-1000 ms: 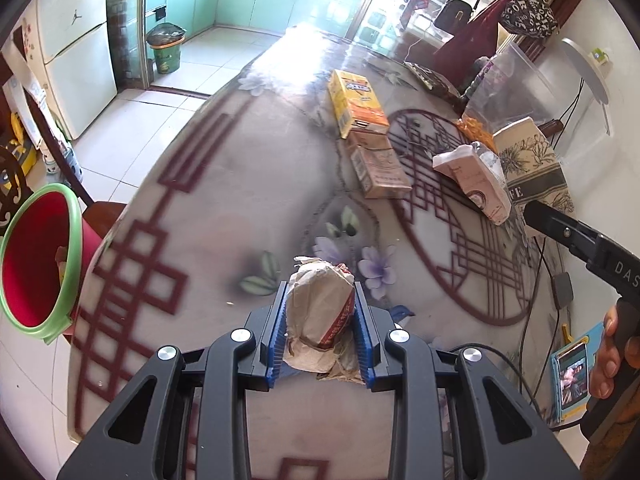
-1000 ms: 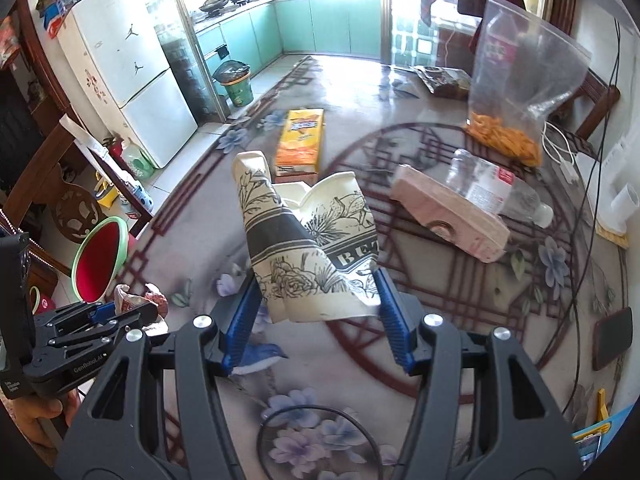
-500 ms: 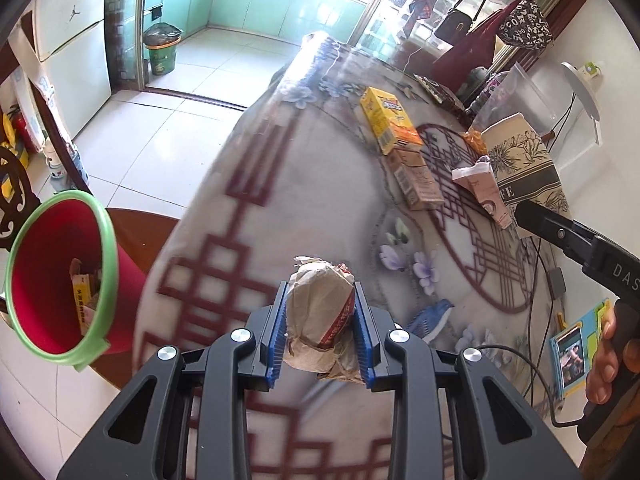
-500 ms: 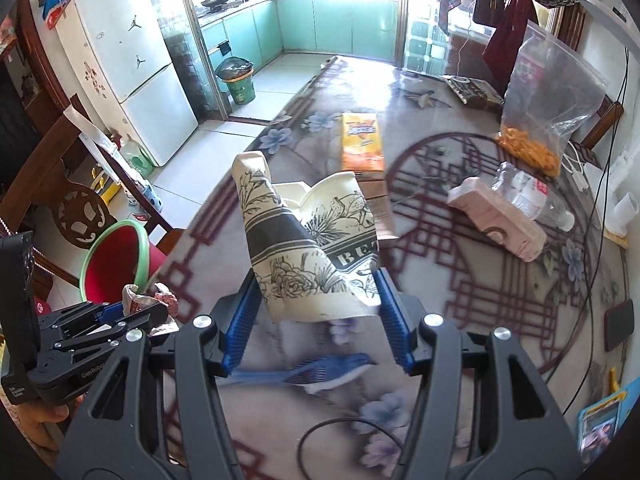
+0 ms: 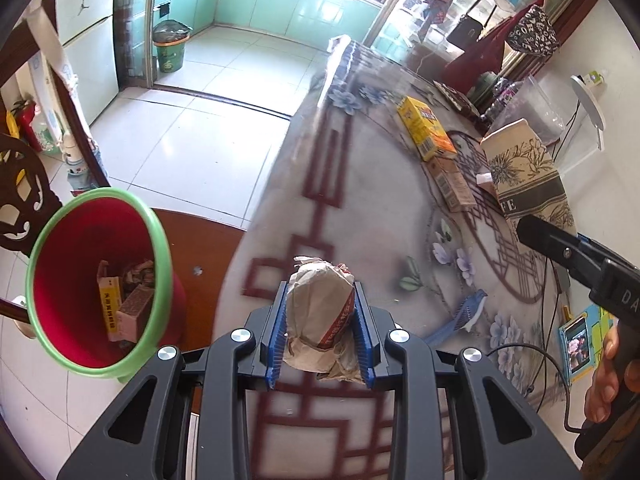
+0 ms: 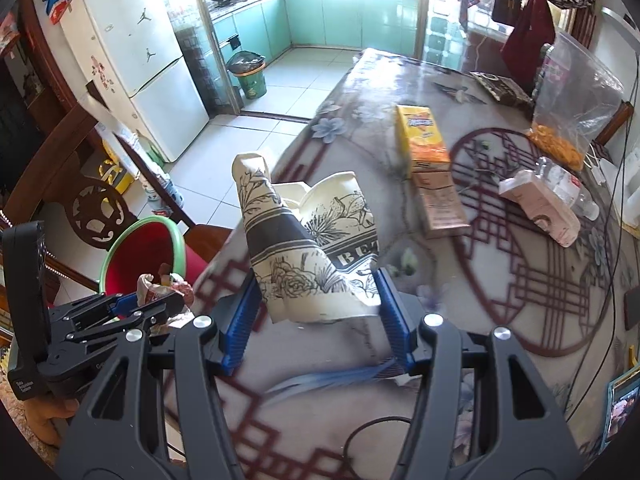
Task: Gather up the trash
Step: 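Carry the brown paper and patterned paper cup over to the red bucket, then open both grippers to drop the brown paper and paper cup into the bucket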
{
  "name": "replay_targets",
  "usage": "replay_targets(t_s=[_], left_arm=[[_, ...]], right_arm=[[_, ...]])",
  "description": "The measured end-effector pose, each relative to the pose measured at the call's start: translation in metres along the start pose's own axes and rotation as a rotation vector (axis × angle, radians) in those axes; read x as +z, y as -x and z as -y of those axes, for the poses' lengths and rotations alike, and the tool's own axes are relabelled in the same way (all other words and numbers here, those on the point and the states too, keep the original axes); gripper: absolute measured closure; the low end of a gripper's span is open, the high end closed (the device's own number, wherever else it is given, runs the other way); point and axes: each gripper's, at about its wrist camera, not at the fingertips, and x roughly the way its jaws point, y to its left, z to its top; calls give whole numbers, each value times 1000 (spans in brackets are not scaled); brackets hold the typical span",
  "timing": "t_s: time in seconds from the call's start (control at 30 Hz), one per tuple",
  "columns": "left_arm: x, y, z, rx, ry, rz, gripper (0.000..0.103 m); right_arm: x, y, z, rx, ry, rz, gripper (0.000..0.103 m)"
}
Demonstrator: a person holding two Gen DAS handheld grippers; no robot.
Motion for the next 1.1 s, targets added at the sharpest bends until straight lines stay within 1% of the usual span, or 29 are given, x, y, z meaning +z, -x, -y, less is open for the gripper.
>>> replay_targets(t_s=[0.13, 0.23, 0.63, 0.73, 0.9, 1.1], left_arm=[[0, 11, -19, 12, 22, 27, 76], [-1, 18, -37, 27, 57, 40, 76], [-6, 46, -101, 116, 172, 102, 76], [-8, 47, -117, 146, 199, 107, 76], [-12, 47, -142, 177, 250, 91, 76], [-13, 48, -166, 222, 285, 94, 75]], right_arm=[[3, -1, -17, 5, 18, 2, 48], [5, -1, -33, 15, 42, 6, 48], [17, -8, -87, 74, 118, 13, 47], [21, -11, -99, 92, 135, 15, 47], [28, -16, -123, 120, 169, 14, 47], [30, -31, -149, 152, 209, -18, 47]])
